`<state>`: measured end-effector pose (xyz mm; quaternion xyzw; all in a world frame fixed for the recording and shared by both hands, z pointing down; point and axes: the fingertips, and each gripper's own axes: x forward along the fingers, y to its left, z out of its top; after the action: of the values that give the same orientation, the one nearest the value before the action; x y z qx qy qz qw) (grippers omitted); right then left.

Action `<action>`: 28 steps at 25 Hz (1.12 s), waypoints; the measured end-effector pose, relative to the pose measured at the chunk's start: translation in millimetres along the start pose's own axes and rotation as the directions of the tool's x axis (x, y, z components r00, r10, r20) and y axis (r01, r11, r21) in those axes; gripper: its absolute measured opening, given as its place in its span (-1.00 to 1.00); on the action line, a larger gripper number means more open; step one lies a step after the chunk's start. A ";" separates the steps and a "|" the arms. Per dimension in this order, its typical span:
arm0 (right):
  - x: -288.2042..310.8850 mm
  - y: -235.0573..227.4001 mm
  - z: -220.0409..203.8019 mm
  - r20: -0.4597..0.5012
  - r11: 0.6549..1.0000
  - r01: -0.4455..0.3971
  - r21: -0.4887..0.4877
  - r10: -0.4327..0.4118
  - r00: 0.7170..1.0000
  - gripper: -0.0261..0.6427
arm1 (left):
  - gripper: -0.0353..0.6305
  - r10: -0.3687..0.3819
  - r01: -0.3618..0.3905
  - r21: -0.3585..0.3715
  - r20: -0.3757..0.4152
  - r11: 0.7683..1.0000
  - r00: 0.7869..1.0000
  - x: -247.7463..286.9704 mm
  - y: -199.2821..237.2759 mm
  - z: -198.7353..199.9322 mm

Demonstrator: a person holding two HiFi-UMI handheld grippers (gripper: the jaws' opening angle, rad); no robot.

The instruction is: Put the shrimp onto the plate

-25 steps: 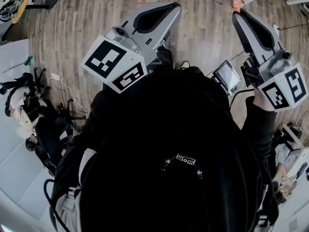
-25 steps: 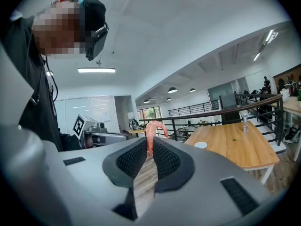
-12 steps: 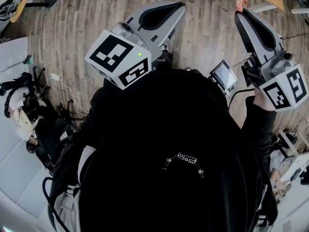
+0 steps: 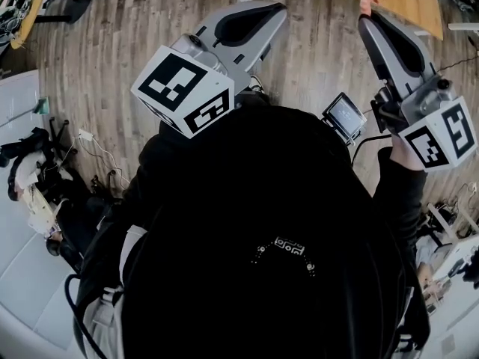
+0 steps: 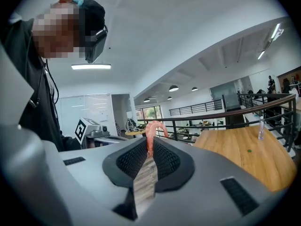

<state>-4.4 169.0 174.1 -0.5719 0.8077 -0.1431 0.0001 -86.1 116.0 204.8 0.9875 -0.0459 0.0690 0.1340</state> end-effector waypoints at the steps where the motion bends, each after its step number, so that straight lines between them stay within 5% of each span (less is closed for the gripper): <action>1: 16.5 -0.3 10.8 -0.005 1.000 0.001 -0.003 -0.001 1.000 -0.76 | -0.90 -0.005 0.005 -0.001 0.006 1.000 1.000 -0.9 15.5 13.1; 5: 54.1 17.1 41.8 -0.024 0.999 0.022 -0.025 -0.023 0.999 -0.76 | -0.90 -0.053 0.053 -0.001 0.030 0.999 0.998 -15.4 41.6 50.3; 13: 100.8 -10.0 6.6 -0.053 0.999 0.047 -0.007 -0.047 0.998 -0.76 | -0.90 -0.098 0.098 -0.017 0.016 0.995 0.995 0.5 91.7 13.1; 28: 113.9 -9.8 6.8 -0.109 0.999 -0.033 -0.013 0.032 0.994 -0.76 | -0.90 -0.058 0.060 -0.084 0.029 0.995 0.998 -1.1 94.0 1.6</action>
<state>-33.6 59.2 188.5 -0.5501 0.8167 -0.1682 -0.0457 -97.3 25.4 227.4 0.9827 -0.0215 0.0498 0.1770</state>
